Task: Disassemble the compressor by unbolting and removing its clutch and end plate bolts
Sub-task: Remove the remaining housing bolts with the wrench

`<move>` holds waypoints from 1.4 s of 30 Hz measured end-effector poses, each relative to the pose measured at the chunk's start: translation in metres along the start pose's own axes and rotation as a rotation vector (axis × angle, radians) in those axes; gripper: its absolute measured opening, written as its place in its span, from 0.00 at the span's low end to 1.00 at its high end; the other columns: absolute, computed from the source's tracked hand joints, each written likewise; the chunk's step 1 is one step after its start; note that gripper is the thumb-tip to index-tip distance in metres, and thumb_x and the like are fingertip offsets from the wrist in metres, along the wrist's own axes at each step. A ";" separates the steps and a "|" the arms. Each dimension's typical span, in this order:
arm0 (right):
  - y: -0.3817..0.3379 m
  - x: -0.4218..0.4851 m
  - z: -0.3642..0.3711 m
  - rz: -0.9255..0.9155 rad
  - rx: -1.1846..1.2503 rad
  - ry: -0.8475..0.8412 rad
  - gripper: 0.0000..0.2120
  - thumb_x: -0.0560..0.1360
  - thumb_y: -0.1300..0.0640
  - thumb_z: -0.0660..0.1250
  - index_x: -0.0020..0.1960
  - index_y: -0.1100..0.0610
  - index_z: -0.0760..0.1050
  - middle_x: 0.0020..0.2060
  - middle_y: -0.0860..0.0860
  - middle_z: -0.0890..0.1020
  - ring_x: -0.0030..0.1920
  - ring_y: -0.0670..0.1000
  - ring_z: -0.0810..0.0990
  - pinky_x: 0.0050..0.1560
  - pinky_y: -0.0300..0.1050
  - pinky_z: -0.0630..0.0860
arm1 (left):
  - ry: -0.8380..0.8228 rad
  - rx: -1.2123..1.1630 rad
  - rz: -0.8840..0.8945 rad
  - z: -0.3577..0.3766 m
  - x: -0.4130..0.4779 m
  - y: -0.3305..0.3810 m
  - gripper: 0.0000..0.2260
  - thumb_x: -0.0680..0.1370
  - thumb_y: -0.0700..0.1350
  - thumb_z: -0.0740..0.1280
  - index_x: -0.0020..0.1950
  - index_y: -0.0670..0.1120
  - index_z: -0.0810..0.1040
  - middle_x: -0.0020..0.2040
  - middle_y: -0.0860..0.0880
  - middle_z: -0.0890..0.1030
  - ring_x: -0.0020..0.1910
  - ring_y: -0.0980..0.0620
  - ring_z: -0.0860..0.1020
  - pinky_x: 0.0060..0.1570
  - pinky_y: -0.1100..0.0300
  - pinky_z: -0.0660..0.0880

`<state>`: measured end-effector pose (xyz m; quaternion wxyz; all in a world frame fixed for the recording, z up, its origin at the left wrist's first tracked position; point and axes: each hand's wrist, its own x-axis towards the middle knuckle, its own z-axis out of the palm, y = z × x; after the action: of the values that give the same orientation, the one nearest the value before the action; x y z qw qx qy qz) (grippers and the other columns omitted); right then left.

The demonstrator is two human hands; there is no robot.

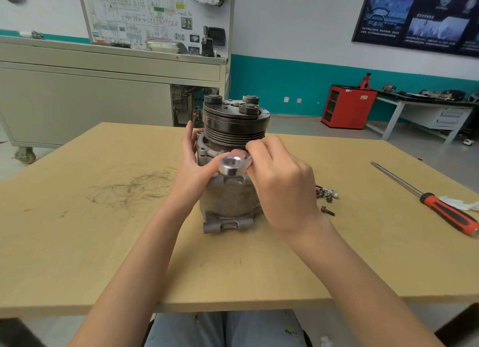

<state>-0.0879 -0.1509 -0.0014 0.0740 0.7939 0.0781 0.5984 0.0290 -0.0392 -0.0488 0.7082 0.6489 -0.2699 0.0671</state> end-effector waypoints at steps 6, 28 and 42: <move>0.036 -0.026 0.003 0.367 0.880 0.034 0.09 0.79 0.60 0.59 0.47 0.59 0.77 0.43 0.56 0.82 0.42 0.51 0.83 0.45 0.42 0.80 | -0.025 0.006 -0.019 -0.002 0.000 0.002 0.53 0.59 0.64 0.72 0.78 0.57 0.48 0.62 0.71 0.63 0.58 0.78 0.66 0.65 0.66 0.65; 0.116 0.027 0.035 1.096 1.756 -0.229 0.19 0.81 0.57 0.55 0.38 0.60 0.80 0.37 0.56 0.85 0.33 0.48 0.83 0.34 0.36 0.79 | -0.043 0.002 -0.047 -0.003 -0.003 0.008 0.53 0.59 0.64 0.73 0.78 0.59 0.48 0.67 0.64 0.63 0.70 0.62 0.65 0.72 0.52 0.63; 0.034 0.008 -0.006 -0.113 0.233 0.051 0.12 0.74 0.57 0.69 0.37 0.66 0.79 0.30 0.57 0.79 0.25 0.55 0.76 0.22 0.43 0.72 | -0.033 0.014 -0.030 -0.003 -0.003 0.008 0.53 0.59 0.64 0.73 0.78 0.59 0.49 0.69 0.62 0.62 0.68 0.65 0.64 0.72 0.51 0.63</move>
<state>-0.0900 -0.1827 0.0148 0.0127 0.7759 0.1936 0.6003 0.0237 -0.0345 -0.0434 0.7002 0.6587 -0.2712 0.0478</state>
